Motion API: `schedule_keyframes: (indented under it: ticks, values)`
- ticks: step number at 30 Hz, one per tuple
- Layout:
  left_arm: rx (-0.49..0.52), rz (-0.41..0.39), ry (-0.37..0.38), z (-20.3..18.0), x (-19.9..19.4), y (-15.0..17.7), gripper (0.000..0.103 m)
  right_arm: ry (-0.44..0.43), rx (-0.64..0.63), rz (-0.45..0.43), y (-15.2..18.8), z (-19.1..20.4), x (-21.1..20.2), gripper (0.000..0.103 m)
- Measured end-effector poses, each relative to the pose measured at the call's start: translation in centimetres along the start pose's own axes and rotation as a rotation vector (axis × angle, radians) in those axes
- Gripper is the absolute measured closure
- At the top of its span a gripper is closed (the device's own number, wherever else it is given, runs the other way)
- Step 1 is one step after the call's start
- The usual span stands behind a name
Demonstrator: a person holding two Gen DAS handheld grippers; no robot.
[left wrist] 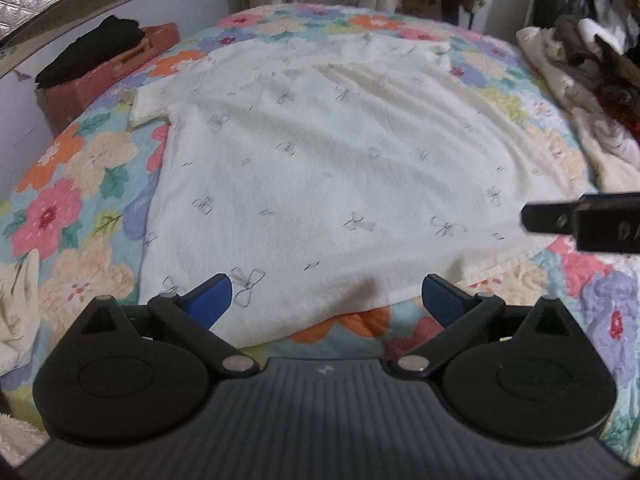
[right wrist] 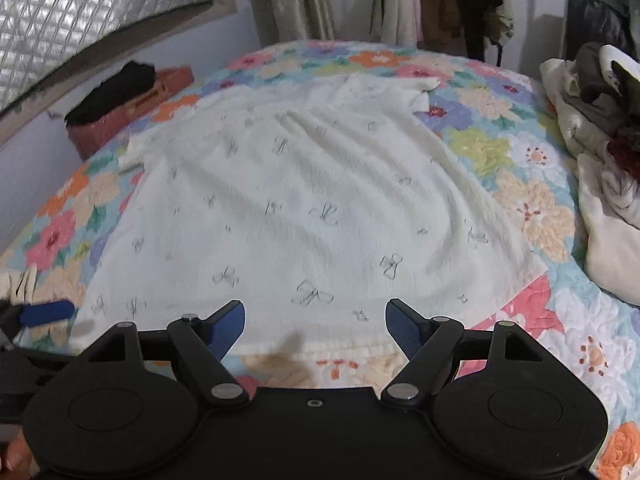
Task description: Fold clothes
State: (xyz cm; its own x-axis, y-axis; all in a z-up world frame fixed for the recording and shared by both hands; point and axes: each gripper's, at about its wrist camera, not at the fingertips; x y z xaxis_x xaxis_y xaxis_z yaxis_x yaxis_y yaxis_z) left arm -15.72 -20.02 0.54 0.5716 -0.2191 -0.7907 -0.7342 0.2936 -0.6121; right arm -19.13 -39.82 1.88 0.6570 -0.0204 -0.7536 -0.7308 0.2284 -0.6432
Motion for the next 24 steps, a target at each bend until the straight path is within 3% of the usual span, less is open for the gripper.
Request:
schedule_keyframes:
  ticks: [24]
  values:
    - [-0.046,0.038,0.029,1.0,0.5,0.1,0.000,-0.006,0.028,-0.019,0.0,0.0,0.5,0.021]
Point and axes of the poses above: each gripper's, at about its wrist camera, not at the fingertips, and x roughly the way its jaws point, z to its left, y to its underside, and after that the axes turned 1 degree about x, right-handed
